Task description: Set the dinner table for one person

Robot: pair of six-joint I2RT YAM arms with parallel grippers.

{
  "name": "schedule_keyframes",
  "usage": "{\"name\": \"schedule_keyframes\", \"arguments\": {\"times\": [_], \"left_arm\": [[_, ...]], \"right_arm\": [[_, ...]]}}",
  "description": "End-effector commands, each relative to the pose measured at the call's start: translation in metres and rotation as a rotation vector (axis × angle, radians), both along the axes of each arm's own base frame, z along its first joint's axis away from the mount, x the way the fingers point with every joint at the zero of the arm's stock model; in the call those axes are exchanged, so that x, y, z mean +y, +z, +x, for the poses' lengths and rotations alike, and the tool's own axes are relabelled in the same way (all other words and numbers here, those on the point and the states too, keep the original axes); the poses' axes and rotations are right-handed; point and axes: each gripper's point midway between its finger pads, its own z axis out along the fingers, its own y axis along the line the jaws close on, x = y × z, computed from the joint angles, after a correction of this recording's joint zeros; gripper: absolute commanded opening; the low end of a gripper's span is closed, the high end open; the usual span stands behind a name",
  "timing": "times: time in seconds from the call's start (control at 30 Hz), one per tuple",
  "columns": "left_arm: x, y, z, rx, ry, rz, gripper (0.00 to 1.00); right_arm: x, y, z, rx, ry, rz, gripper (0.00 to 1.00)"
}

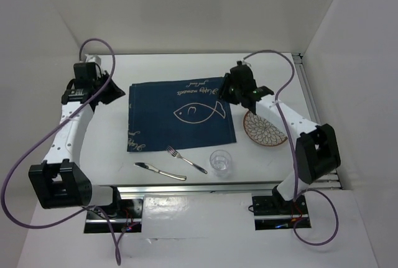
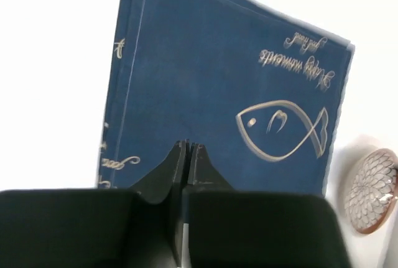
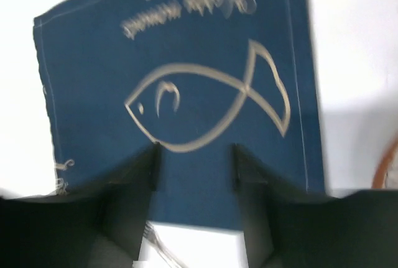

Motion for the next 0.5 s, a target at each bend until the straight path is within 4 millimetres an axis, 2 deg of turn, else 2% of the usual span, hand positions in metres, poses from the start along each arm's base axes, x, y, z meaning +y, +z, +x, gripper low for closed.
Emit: {"name": "schedule_keyframes", "arguments": {"times": [0.0,0.03,0.07,0.1,0.13,0.17,0.23,0.27,0.33,0.37,0.43,0.47], "left_arm": [[-0.009,-0.046,-0.005,0.159,-0.08,0.027,0.01],[-0.016,-0.059,-0.006,0.196,-0.098,0.023,0.0],[-0.022,-0.072,-0.007,0.232,-0.117,0.021,0.0],[-0.02,-0.089,-0.011,0.281,-0.106,0.029,0.0],[-0.023,-0.11,-0.014,0.343,-0.113,0.034,0.0],[-0.025,-0.122,-0.015,0.369,-0.106,0.037,0.0],[-0.018,-0.145,-0.02,0.42,-0.061,0.056,0.0],[-0.022,-0.158,-0.022,0.449,-0.072,0.057,0.0],[-0.025,-0.171,-0.022,0.482,-0.067,0.035,0.0],[-0.032,-0.18,-0.021,0.508,-0.076,0.04,0.0],[-0.031,-0.185,-0.014,0.526,-0.07,0.083,0.0],[-0.034,-0.198,-0.016,0.574,-0.068,0.09,0.0]], "right_arm": [[0.019,0.01,0.027,-0.056,0.115,-0.065,0.43],[0.022,0.004,0.029,-0.036,0.13,-0.074,0.34],[0.027,-0.015,0.031,0.004,0.16,-0.085,0.29],[0.034,-0.022,0.031,0.021,0.198,-0.077,0.21],[0.039,-0.025,0.033,0.034,0.221,-0.072,0.17],[0.043,-0.047,0.034,0.082,0.238,-0.074,0.14],[0.045,-0.064,0.033,0.137,0.264,-0.071,0.12],[0.047,-0.078,0.035,0.164,0.279,-0.078,0.08],[0.045,-0.095,0.033,0.201,0.273,-0.097,0.08],[0.042,-0.106,0.033,0.222,0.264,-0.115,0.08],[0.04,-0.111,0.033,0.231,0.247,-0.12,0.08],[0.035,-0.125,0.026,0.267,0.233,-0.133,0.06]]}}
